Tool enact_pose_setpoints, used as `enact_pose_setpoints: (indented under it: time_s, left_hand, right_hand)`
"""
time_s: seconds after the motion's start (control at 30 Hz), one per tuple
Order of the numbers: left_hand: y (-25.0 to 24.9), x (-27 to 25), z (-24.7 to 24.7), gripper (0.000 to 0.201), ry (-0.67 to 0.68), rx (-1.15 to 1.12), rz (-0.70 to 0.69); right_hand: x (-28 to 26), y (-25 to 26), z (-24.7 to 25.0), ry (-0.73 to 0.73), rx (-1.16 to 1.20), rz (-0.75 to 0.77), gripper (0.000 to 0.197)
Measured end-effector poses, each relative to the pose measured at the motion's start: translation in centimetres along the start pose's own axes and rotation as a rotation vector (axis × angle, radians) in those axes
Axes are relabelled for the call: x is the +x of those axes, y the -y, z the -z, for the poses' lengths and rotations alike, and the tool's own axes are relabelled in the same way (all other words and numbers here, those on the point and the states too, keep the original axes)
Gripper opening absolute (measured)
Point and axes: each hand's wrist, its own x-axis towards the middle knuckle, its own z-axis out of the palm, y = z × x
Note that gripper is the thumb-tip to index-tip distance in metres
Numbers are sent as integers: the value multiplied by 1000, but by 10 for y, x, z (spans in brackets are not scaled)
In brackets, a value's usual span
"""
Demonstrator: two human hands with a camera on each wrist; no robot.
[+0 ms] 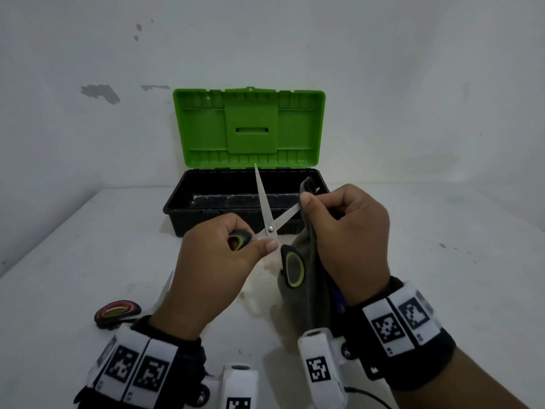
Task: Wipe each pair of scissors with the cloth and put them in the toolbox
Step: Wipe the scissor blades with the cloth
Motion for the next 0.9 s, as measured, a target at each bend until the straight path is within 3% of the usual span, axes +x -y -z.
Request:
enact_pose_setpoints:
  time_s: [0.13, 0.37, 0.63, 0.9]
  left_hand:
    - [0, 0, 2, 29, -3, 22, -13]
    - [2, -1, -2, 32, -54, 14, 3]
    - [-4, -2, -9, 31, -141, 118, -87]
    - [-4, -7, -5, 26, -153, 207, -244]
  right_hand:
    - [-1, 1, 2, 30, 14, 10, 20]
    - [28, -9, 16, -97, 89, -96, 22]
    - [-5, 11, 4, 73, -29, 52, 19]
    - [-12, 4, -8, 44, -22, 35, 19]
